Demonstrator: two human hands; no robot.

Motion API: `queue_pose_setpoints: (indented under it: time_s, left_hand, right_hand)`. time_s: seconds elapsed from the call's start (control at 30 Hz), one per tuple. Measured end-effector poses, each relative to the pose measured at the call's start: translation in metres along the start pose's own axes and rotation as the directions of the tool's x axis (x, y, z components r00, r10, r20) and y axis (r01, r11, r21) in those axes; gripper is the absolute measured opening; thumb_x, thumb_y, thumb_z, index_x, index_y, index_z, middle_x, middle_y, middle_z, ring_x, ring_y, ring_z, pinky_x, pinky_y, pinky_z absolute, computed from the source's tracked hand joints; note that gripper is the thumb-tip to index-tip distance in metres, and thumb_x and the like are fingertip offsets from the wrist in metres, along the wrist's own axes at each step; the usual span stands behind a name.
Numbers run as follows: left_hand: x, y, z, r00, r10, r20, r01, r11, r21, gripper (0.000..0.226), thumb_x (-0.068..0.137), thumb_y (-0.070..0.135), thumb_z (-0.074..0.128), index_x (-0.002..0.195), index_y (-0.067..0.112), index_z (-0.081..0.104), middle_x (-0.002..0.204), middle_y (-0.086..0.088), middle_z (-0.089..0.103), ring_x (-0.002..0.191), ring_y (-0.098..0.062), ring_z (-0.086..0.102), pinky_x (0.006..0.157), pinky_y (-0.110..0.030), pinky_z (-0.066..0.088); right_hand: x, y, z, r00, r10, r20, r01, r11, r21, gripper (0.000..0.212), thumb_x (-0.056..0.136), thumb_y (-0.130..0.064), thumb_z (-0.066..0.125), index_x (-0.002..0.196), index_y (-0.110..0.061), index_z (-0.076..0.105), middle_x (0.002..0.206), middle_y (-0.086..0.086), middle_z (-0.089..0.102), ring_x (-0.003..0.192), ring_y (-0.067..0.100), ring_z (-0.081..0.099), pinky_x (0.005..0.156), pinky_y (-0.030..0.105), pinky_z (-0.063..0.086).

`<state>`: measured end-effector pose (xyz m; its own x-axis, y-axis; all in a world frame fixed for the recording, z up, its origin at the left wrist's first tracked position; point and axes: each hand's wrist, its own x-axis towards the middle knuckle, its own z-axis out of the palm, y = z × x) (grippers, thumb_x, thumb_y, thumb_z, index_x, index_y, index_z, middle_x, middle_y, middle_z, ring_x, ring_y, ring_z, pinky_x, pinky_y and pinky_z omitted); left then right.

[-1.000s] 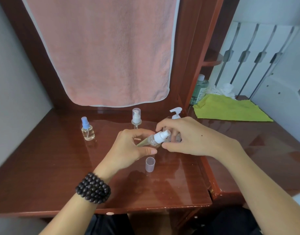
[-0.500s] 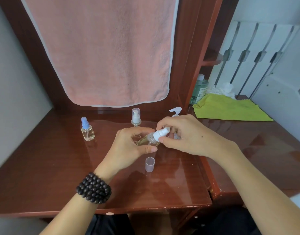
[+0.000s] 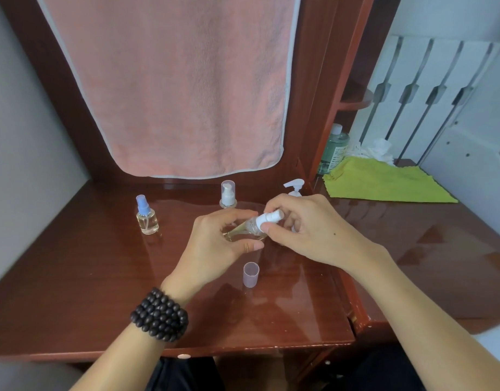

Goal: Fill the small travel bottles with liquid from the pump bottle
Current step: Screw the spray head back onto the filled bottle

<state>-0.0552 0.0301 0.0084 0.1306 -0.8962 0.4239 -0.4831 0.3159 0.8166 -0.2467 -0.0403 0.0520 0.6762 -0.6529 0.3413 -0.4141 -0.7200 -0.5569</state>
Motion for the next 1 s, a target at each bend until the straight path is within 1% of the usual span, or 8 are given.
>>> queue_pose_setpoints:
  time_s: [0.17,0.3,0.43,0.57,0.67,0.77,0.9,1.0]
  left_hand:
    - [-0.004,-0.002,0.007,0.987,0.121,-0.101,-0.098,0.972,0.215,0.043,0.067,0.011,0.092,0.105,0.024,0.077,0.09,0.041,0.062,0.096,0.012,0.058,0.081,-0.001,0.04]
    - [-0.003,-0.004,0.005,0.993,0.08,-0.084,-0.065,0.983,0.169,0.045,0.069,0.014,0.092,0.107,0.031,0.076,0.092,0.037,0.065,0.095,0.006,0.062,0.082,-0.004,0.041]
    - [-0.003,0.001,0.002,0.997,0.046,-0.069,-0.038,0.992,0.119,0.044,0.069,0.017,0.092,0.102,0.038,0.074,0.091,0.025,0.07,0.091,0.001,0.066,0.08,-0.007,0.043]
    - [-0.007,0.001,0.007,0.985,0.127,-0.119,-0.095,0.965,0.244,0.046,0.069,0.021,0.092,0.106,0.037,0.071,0.097,0.045,0.06,0.095,-0.002,0.059,0.086,-0.005,0.04]
    - [-0.008,-0.003,0.015,0.974,0.165,-0.158,-0.102,0.933,0.344,0.037,0.069,0.019,0.091,0.103,0.026,0.076,0.079,0.039,0.055,0.092,-0.003,0.055,0.083,0.002,0.035]
    - [-0.007,-0.009,0.016,0.976,0.147,-0.159,-0.08,0.927,0.366,0.037,0.07,0.02,0.091,0.104,0.025,0.076,0.081,0.037,0.051,0.091,-0.003,0.054,0.082,0.001,0.036]
    - [-0.002,-0.013,0.003,0.988,0.045,-0.151,0.005,0.948,0.317,0.039,0.073,0.026,0.089,0.109,0.029,0.075,0.083,0.032,0.058,0.09,-0.003,0.055,0.081,-0.002,0.038]
    - [-0.003,-0.016,-0.01,0.976,-0.1,-0.196,0.14,0.97,0.199,0.044,0.075,0.029,0.088,0.116,0.034,0.072,0.097,0.015,0.066,0.094,-0.002,0.062,0.082,-0.003,0.039]
  right_hand:
    - [0.001,0.005,0.011,0.996,0.064,-0.054,-0.065,0.998,-0.016,0.017,0.094,-0.038,0.065,0.086,-0.024,0.063,0.057,-0.004,0.061,0.059,0.01,0.058,0.058,0.026,0.043]
    - [0.002,0.003,0.011,0.999,0.029,-0.038,-0.031,0.998,-0.048,0.017,0.096,-0.042,0.061,0.092,-0.025,0.062,0.059,0.0,0.06,0.062,0.016,0.058,0.057,0.031,0.046]
    - [0.003,-0.001,0.012,0.998,0.027,-0.058,-0.029,0.999,-0.03,0.02,0.095,-0.039,0.063,0.085,-0.021,0.062,0.052,-0.002,0.053,0.055,0.015,0.051,0.051,0.025,0.039]
    - [0.008,-0.001,0.011,0.994,0.088,-0.064,-0.088,0.996,0.008,0.022,0.091,-0.038,0.067,0.078,-0.02,0.062,0.049,-0.003,0.055,0.047,0.011,0.049,0.049,0.02,0.033]
    - [0.01,0.001,0.016,0.989,0.126,-0.072,-0.124,0.992,0.025,0.021,0.089,-0.037,0.068,0.076,-0.021,0.062,0.049,-0.003,0.057,0.047,0.011,0.05,0.05,0.02,0.035]
    - [0.01,0.002,0.024,0.981,0.178,-0.08,-0.168,0.979,0.112,0.018,0.09,-0.032,0.07,0.079,-0.019,0.064,0.051,-0.008,0.057,0.048,0.008,0.05,0.05,0.016,0.034]
    - [0.01,0.006,0.022,0.961,0.269,0.06,-0.276,0.94,0.199,0.028,0.09,-0.045,0.069,0.109,-0.027,0.061,0.072,-0.007,0.068,0.062,0.003,0.064,0.061,0.017,0.047]
    - [0.002,0.02,0.023,0.913,0.323,0.251,-0.353,0.931,0.087,0.029,0.094,-0.045,0.063,0.119,-0.031,0.055,0.071,-0.006,0.069,0.07,0.006,0.068,0.07,0.021,0.05]
